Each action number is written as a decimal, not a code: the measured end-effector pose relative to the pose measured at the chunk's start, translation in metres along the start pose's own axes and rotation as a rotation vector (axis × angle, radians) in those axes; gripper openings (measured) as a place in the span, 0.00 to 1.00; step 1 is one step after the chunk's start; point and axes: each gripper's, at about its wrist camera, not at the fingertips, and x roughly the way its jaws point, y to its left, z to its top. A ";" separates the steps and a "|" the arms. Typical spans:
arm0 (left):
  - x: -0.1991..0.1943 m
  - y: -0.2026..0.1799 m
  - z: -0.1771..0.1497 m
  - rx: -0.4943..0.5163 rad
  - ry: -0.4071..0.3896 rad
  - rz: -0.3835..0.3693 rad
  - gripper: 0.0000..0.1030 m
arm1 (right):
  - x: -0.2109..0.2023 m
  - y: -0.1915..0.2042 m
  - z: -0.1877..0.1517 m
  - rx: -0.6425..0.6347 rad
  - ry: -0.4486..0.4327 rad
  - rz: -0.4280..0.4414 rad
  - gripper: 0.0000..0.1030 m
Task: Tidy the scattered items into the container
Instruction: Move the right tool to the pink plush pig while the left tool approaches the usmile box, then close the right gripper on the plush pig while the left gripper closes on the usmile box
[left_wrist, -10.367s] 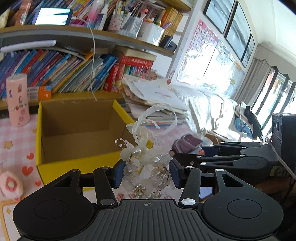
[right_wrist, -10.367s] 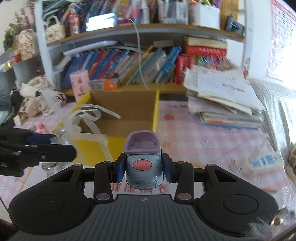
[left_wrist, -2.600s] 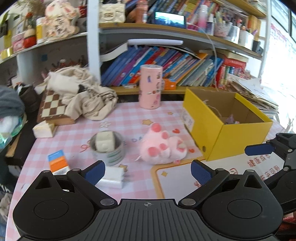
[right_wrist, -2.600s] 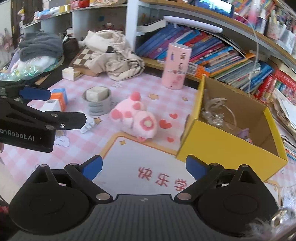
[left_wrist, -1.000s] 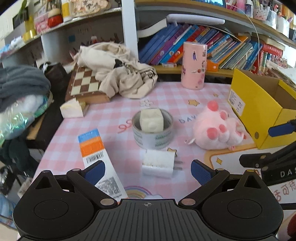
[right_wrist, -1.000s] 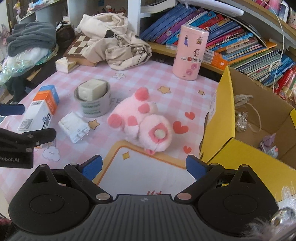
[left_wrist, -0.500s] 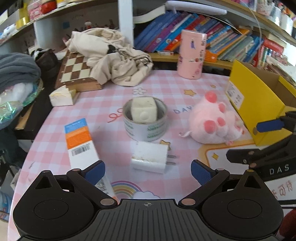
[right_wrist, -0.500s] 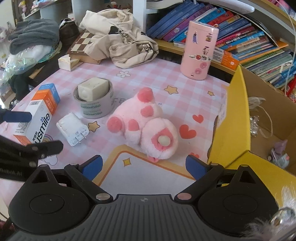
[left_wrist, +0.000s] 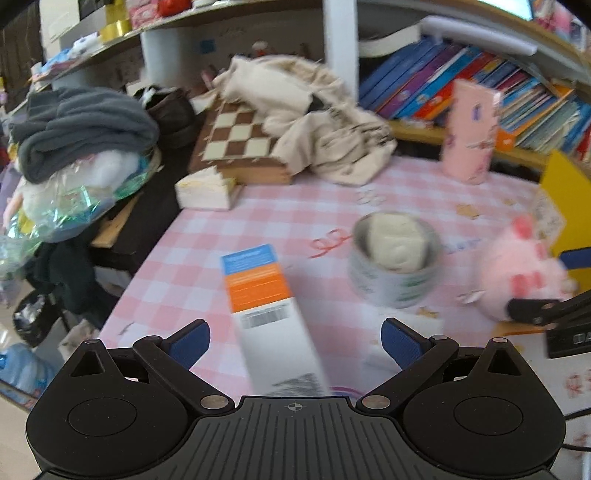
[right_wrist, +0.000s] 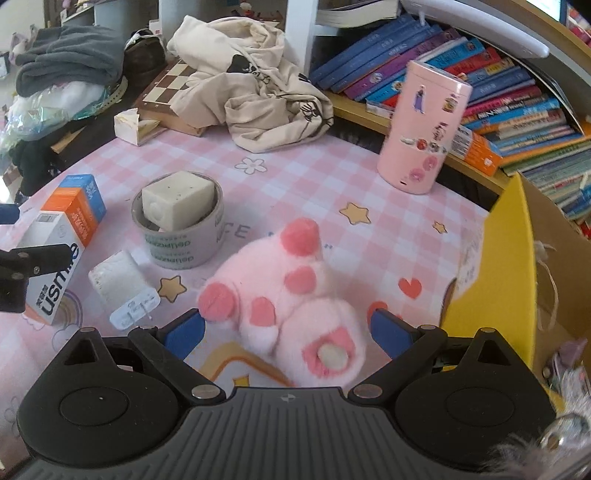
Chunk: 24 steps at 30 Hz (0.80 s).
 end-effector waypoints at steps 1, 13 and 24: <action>0.003 0.002 0.000 -0.004 0.008 0.006 0.98 | 0.003 0.001 0.001 -0.005 0.002 0.000 0.94; 0.029 0.019 0.001 -0.054 0.042 -0.004 0.97 | 0.029 0.009 0.010 -0.068 0.026 -0.012 0.87; 0.041 0.021 -0.006 -0.066 0.108 -0.054 0.73 | 0.026 0.010 0.005 -0.090 0.037 -0.003 0.78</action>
